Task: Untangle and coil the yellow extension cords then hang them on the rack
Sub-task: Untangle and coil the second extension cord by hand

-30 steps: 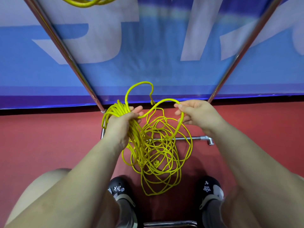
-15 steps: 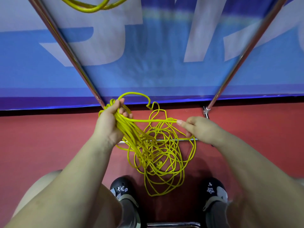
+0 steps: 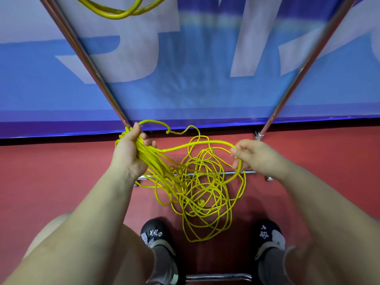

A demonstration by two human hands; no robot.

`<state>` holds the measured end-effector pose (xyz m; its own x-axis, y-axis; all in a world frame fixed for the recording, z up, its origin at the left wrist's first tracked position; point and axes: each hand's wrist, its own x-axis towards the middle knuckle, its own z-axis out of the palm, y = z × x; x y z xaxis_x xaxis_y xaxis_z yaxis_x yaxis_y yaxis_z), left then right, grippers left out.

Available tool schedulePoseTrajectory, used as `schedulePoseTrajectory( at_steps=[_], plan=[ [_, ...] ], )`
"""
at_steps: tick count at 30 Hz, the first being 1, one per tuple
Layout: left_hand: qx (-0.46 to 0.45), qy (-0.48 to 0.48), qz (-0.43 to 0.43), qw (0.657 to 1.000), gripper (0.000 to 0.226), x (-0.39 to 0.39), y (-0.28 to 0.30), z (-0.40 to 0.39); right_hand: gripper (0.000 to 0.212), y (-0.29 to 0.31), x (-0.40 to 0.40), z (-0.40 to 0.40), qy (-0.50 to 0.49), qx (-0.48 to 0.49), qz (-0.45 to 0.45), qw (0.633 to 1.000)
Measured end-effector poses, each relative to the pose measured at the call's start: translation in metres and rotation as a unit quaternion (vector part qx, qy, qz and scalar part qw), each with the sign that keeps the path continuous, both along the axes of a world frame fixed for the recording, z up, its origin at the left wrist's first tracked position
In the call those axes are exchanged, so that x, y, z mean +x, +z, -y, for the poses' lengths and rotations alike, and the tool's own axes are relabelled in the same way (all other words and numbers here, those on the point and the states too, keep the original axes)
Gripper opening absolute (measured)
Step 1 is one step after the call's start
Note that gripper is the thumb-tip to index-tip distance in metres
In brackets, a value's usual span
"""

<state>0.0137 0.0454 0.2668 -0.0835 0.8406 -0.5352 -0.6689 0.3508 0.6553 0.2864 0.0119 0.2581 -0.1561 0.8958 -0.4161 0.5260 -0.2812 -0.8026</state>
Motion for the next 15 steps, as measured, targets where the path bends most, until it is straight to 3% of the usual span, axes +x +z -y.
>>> schedulePoseTrajectory(
  at_steps=[4, 8, 11, 15],
  plan=[
    [0.019, -0.051, -0.048, 0.997, 0.021, 0.009, 0.002, 0.003, 0.021, 0.018, -0.010, -0.002, -0.071, -0.030, -0.102, 0.992],
    [0.021, -0.096, -0.059, 0.993, 0.024, 0.017, -0.003, 0.005, 0.010, 0.025, -0.016, -0.003, -0.077, -0.108, -0.190, 0.973],
    [0.013, -0.138, -0.108, 0.984, 0.022, 0.025, -0.006, 0.007, 0.009, 0.026, -0.024, -0.006, -0.087, -0.116, -0.249, 0.958],
    [0.006, -0.173, -0.182, 0.968, 0.018, 0.037, -0.011, 0.011, 0.015, 0.030, -0.035, -0.014, -0.170, -0.135, -0.370, 0.903]
  ],
)
